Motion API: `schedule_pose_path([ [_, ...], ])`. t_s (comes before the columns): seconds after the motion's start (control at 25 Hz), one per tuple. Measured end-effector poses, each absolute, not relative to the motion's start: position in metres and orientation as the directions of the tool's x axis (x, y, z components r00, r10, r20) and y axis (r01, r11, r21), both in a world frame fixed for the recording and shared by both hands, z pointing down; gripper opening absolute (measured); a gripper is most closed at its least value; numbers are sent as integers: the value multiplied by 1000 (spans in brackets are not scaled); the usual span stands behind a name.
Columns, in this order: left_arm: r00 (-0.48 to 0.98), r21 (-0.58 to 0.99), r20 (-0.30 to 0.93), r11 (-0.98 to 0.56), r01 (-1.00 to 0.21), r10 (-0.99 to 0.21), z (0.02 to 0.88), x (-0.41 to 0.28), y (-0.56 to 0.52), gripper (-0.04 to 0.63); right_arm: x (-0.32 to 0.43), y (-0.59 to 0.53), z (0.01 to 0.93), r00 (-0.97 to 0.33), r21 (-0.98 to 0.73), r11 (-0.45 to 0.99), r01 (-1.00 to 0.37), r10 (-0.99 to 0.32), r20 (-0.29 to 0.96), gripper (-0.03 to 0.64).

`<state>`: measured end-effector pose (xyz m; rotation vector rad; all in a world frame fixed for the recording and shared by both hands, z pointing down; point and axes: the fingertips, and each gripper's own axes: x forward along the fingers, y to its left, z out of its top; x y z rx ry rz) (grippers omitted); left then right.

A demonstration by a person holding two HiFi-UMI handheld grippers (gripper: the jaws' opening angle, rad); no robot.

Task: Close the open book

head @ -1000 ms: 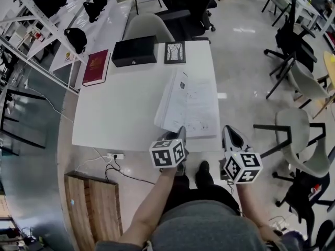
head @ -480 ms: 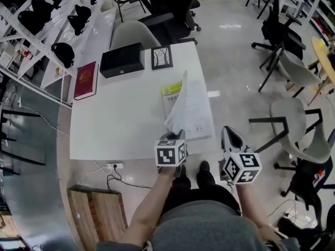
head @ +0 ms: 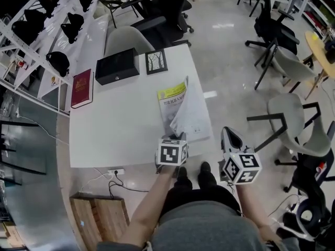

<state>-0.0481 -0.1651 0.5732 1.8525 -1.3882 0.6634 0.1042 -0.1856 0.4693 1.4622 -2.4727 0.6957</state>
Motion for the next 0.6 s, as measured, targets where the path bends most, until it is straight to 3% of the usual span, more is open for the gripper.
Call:
schedule_pose_path([
  [0.6, 315, 179, 792, -294, -939, -523, 583, -38, -169, 74, 112, -183, 471, -457, -297, 360, -884, -798, 394, 4],
])
